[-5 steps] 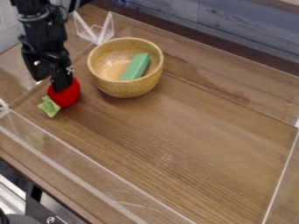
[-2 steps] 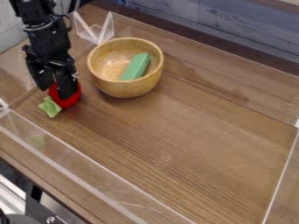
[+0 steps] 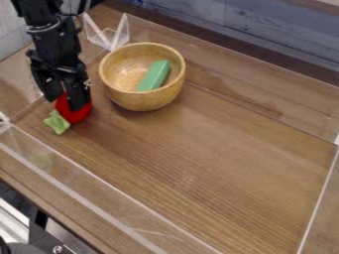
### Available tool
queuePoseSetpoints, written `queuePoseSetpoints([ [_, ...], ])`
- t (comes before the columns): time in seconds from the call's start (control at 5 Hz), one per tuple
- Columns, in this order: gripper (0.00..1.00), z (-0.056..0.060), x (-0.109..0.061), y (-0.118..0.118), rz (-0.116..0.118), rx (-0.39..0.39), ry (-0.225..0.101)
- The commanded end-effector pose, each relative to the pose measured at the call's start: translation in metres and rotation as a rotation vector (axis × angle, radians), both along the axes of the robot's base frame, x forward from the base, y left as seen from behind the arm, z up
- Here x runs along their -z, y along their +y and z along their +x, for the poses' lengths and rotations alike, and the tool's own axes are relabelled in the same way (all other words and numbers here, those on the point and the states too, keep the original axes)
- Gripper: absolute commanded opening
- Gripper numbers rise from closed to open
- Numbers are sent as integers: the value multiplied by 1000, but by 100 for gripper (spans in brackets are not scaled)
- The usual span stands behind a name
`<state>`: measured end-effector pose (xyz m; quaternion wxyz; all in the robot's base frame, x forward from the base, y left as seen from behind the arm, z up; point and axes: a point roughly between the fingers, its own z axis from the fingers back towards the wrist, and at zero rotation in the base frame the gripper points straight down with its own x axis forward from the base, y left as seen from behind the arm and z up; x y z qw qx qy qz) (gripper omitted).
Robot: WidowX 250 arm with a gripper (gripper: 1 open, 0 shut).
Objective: Move the red object to the right side of the table
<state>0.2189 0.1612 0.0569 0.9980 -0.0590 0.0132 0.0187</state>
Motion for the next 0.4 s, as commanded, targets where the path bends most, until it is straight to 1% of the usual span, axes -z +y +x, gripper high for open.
queuePoseSetpoints([
  [0.0, 100, 4, -16, 0, 31, 2, -48],
  [0.2, 100, 3, -17, -1, 25, -1, -46],
])
